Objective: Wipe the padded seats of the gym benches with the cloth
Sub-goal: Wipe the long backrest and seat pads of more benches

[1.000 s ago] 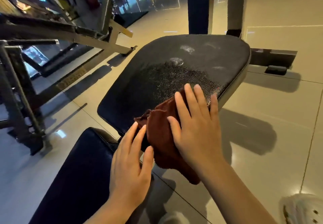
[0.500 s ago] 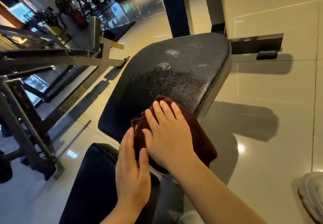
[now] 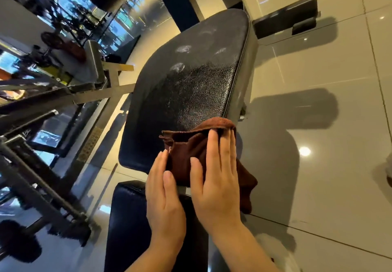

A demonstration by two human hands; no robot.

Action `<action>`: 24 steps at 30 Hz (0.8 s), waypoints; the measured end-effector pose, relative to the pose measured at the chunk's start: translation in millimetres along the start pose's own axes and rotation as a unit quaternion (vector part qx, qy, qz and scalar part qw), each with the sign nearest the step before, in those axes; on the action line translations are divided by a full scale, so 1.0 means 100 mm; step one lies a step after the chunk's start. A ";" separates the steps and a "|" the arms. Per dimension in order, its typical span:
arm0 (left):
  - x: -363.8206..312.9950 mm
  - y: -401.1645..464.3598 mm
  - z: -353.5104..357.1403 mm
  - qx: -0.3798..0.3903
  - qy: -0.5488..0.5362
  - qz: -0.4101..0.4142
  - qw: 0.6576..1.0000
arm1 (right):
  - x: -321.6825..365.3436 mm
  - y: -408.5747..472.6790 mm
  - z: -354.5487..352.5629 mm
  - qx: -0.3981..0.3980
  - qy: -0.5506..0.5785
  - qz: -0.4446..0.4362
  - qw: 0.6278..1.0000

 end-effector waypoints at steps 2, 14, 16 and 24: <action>0.03 0.01 -0.01 0.001 -0.033 -0.029 0.999 | 0.02 0.14 0.04 -0.009 0.011 0.014 1.000; -0.06 0.02 0.02 0.023 -0.015 -0.012 1.000 | -0.09 1.04 0.01 0.036 0.128 0.126 0.983; -0.06 0.00 0.01 0.032 -0.023 -0.021 0.999 | -0.04 0.56 -0.04 0.040 0.140 0.119 0.982; -0.05 -0.01 0.02 0.037 -0.010 -0.018 0.999 | -0.07 0.72 -0.04 0.076 0.136 0.157 0.975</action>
Point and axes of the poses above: each hand's wrist, its own y-axis towards the middle knuckle, its own z-axis out of the palm, x = y × z, the point moved 5 cm from there along y, towards the middle knuckle, and after that the axes turned 7 degrees about -x, right-handed, at the moved point
